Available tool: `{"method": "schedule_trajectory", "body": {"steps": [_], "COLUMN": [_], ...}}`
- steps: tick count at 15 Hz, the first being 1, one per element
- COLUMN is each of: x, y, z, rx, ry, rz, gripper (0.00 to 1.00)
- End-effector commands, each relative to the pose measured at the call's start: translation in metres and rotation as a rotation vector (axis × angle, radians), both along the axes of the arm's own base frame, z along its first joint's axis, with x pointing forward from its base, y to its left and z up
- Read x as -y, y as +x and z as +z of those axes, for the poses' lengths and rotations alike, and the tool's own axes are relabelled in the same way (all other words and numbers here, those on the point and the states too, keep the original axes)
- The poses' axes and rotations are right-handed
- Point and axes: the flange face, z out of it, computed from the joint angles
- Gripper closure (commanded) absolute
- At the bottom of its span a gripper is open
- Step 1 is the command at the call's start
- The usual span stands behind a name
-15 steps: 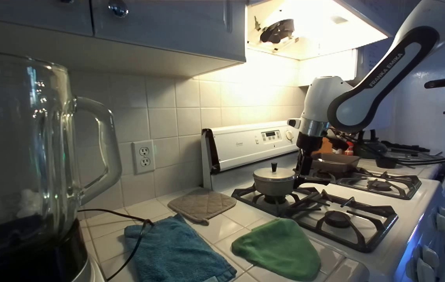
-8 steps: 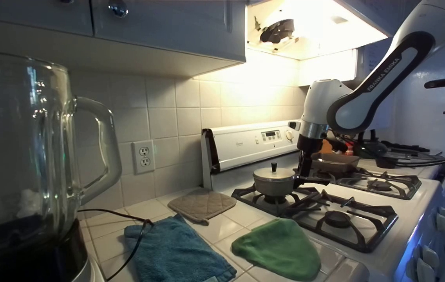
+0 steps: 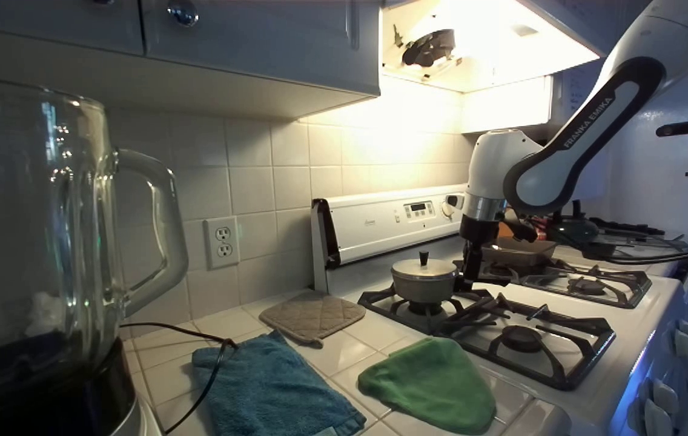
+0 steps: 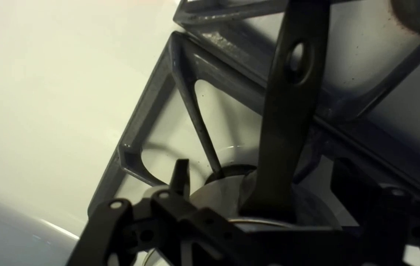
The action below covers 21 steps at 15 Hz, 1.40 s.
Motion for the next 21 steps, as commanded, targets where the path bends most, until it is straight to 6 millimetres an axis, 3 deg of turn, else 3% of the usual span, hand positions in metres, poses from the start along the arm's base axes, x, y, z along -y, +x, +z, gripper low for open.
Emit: {"method": "schedule_trajectory", "body": {"steps": [1, 4, 6, 8, 13, 18, 21], "x": [-0.001, -0.002, -0.002, -0.002, -0.001, 0.001, 0.013], "y": [0.009, 0.011, 0.012, 0.014, 0.017, 0.016, 0.015], "z": [-0.006, -0.009, -0.010, -0.010, -0.007, -0.005, 0.001], "rx": [-0.021, -0.032, -0.032, -0.026, -0.011, -0.008, -0.007], "ry": [0.043, 0.086, 0.105, 0.113, 0.108, 0.109, 0.082], "rz": [-0.021, -0.041, -0.050, -0.058, -0.060, -0.039, 0.008], "gripper": [0.13, 0.16, 0.39, 0.48, 0.84, 0.87, 0.87]}}
